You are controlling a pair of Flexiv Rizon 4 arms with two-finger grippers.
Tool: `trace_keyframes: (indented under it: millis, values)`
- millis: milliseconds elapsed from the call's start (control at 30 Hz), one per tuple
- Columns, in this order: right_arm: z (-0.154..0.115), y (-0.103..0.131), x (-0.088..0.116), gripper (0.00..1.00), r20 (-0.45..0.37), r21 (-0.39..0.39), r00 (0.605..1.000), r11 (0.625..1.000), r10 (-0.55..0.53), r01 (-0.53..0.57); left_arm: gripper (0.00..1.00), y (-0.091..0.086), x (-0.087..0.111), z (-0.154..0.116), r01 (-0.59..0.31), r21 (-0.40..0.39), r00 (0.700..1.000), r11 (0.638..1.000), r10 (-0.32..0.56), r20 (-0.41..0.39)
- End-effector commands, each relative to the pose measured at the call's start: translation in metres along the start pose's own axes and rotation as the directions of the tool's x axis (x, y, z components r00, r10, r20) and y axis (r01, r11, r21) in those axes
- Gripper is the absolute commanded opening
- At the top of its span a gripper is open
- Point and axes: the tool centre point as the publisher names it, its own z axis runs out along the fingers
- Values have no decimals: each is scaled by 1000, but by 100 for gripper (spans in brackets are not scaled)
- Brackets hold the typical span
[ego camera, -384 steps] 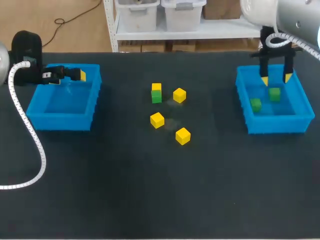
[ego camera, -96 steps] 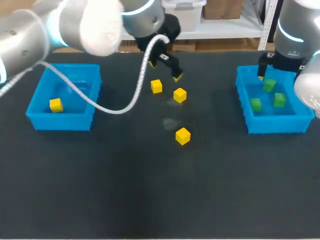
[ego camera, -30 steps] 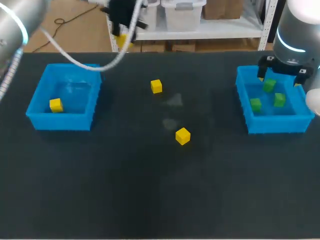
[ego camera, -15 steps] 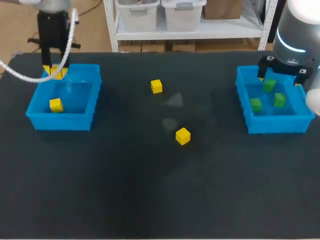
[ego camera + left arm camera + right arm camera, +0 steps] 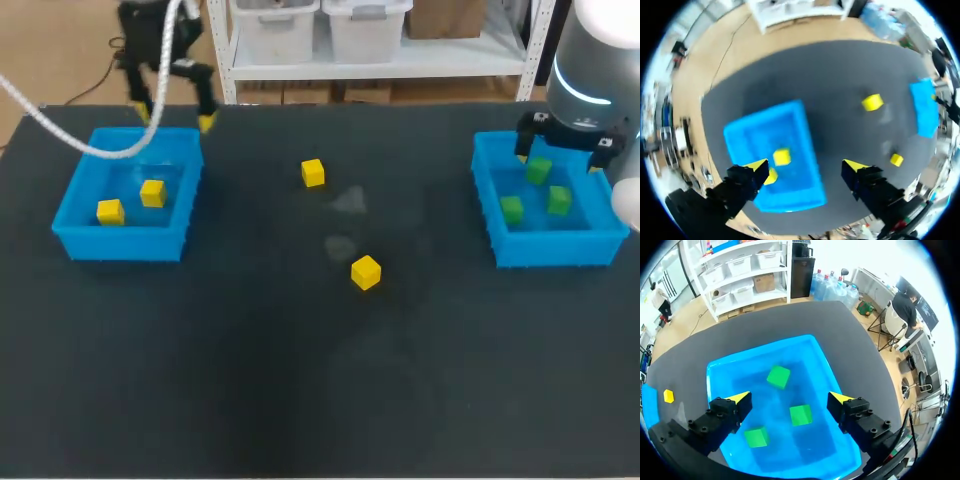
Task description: Put the green cubes in the right bin and the yellow cubes in the left bin.
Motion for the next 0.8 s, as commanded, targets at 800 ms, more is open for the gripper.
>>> trace_keyframes:
  millis: [800]
  values:
    - [-1,-1,2,100,8,0,1000,1000,2,-2,100,-144,-86,110,-765,-5,643,645,764,55]
